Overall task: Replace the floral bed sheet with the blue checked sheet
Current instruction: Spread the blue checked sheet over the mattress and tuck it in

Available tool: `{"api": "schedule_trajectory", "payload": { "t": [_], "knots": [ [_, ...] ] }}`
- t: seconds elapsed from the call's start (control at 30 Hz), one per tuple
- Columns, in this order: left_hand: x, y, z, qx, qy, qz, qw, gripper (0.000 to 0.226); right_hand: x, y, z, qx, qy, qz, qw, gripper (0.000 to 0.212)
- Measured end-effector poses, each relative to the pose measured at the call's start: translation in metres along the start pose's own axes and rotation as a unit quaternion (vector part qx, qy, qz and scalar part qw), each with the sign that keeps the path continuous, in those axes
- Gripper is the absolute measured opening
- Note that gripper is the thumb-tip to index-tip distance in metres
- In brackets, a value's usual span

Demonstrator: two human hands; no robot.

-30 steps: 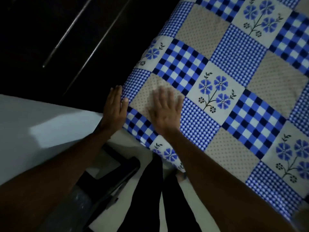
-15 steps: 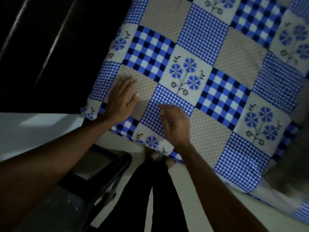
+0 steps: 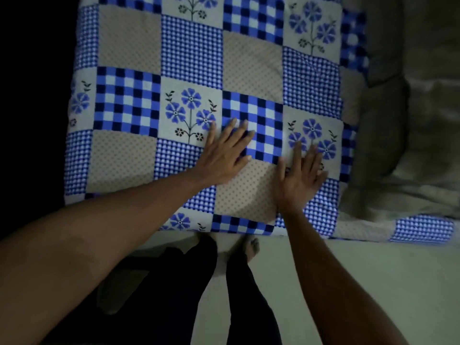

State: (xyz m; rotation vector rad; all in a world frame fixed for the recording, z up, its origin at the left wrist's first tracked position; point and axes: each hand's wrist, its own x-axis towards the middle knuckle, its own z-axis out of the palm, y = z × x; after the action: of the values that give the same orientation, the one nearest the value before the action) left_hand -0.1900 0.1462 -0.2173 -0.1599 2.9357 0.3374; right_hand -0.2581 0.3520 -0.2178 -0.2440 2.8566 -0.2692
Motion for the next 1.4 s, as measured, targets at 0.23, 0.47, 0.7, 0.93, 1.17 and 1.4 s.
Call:
{"api": "schedule_trajectory", "payload": {
  "t": [0.23, 0.47, 0.7, 0.93, 1.17, 1.4],
  "knots": [
    [-0.039, 0.043, 0.022, 0.028, 0.025, -0.007, 0.999, 0.063, -0.069, 0.047, 0.000, 0.017, -0.041, 0.027, 0.999, 0.068],
    [-0.030, 0.085, 0.002, -0.092, 0.054, -0.133, 0.985, 0.050, -0.052, 0.061, -0.050, 0.090, -0.214, -0.043, 0.972, 0.074],
    [0.025, 0.179, -0.060, -0.358, 0.089, -0.283, 0.885, 0.036, -0.038, 0.113, -0.176, 0.272, -0.321, -0.077, 0.904, 0.045],
    [0.099, 0.312, -0.131, -0.417, 0.225, -0.224, 0.852, 0.022, -0.016, 0.249, -0.350, 0.173, -0.149, -0.118, 0.966, 0.033],
    [0.154, 0.418, -0.164, -0.394, 0.260, -0.078, 0.878, 0.025, 0.011, 0.338, -0.454, 0.109, -0.079, -0.034, 0.990, 0.031],
    [0.214, 0.458, -0.135, -0.177, 0.259, 0.055, 0.948, 0.021, 0.104, 0.372, -0.410, 0.085, -0.076, -0.065, 0.991, 0.046]
  ]
}}
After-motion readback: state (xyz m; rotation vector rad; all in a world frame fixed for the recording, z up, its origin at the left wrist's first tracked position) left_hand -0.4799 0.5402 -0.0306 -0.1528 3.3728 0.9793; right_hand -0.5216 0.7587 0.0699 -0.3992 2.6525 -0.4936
